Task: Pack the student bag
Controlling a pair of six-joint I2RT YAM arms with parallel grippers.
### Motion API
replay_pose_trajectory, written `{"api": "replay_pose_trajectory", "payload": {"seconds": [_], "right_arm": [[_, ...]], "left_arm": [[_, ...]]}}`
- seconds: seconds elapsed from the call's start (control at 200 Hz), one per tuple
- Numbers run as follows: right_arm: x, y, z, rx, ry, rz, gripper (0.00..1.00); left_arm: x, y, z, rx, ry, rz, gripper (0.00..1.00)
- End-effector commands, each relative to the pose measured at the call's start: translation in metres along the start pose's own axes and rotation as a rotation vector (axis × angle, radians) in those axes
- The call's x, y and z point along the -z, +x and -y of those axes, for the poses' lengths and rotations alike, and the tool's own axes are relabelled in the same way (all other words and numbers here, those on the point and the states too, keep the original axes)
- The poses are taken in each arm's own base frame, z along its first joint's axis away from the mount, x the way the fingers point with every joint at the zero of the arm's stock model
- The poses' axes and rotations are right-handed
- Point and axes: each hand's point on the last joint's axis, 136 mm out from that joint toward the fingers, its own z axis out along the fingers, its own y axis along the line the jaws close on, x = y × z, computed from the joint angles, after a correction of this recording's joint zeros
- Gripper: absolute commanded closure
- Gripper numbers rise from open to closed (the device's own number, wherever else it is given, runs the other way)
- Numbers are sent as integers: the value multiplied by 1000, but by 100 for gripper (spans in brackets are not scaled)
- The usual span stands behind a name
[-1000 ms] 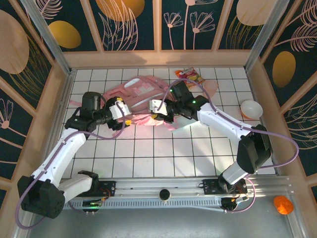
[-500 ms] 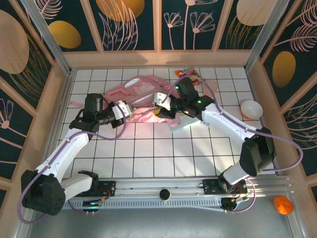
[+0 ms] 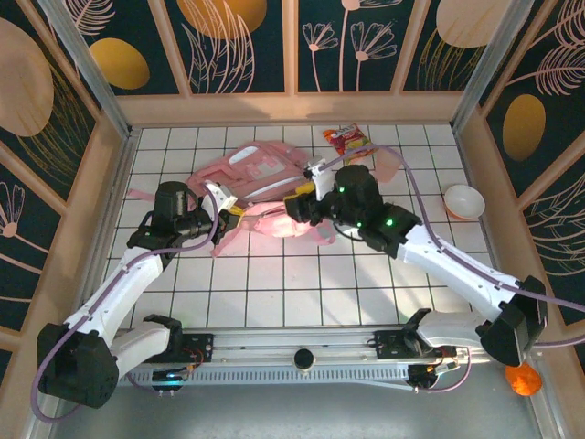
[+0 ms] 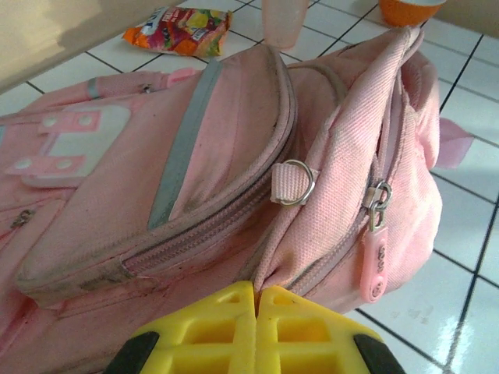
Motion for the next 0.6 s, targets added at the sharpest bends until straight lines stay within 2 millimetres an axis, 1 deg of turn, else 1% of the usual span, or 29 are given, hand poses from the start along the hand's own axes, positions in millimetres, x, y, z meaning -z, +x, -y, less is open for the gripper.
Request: {"api": "replay_pose_trajectory", "payload": {"seconds": [0.0,0.095,0.135,0.225,0.31,0.415,0.465,0.596], "right_arm": [[-6,11,1,-341,95,-27,54],[-19,28,-4,-540,129,-69,54],[-22,34,-10,-591,133,-81,54],[-29,43,-14,-692,182,-70,53],[-38,51,-17,-747,202,-86,51],[-49,62,-9,-785,257,-110,47],[-51,59,-5,-806,254,-95,44],[-49,40,7,-898,184,-16,36]], "left_arm": [[3,-28,11,32,77,99,100],[1,-31,10,52,84,94,100],[1,-32,9,52,82,95,100],[1,-35,6,56,68,98,100],[0,-36,5,62,68,97,100],[0,-37,4,62,67,99,100],[0,-36,3,52,59,97,100],[2,-33,1,16,28,88,100]]}}
